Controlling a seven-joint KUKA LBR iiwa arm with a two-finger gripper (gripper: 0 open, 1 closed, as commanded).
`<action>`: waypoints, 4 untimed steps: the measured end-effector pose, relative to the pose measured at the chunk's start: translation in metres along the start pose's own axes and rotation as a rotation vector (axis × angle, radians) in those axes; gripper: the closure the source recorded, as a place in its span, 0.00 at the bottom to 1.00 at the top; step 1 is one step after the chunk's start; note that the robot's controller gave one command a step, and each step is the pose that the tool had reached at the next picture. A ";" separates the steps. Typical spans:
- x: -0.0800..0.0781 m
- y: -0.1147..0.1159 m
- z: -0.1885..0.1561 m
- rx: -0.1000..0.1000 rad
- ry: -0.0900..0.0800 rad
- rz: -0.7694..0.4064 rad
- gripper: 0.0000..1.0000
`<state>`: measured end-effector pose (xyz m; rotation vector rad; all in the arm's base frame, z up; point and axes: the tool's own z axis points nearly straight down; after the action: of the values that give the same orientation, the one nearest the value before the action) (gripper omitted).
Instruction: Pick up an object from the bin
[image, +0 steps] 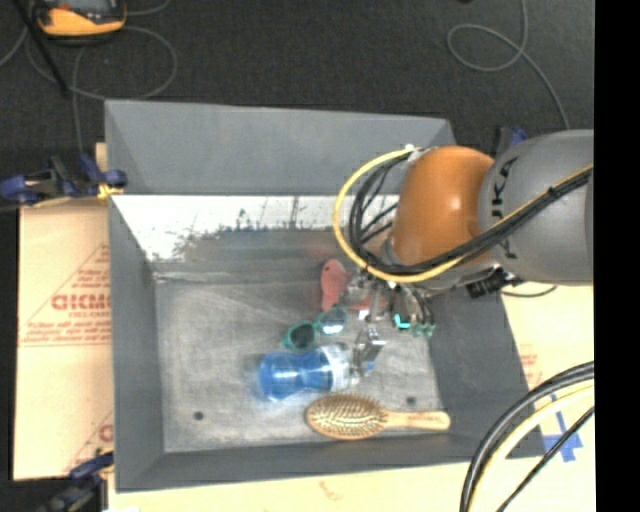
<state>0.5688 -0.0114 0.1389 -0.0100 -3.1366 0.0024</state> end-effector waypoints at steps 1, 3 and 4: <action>-0.002 0.000 -0.004 0.000 -0.008 0.000 0.00; 0.009 0.029 -0.002 -0.002 -0.007 -0.023 0.00; 0.017 0.041 0.028 0.001 -0.008 -0.051 0.00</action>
Offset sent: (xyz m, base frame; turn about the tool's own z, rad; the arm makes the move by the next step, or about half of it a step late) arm -0.0217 0.0301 0.0211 -0.0407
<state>0.5520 0.0299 0.1107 0.0696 -3.1434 0.0041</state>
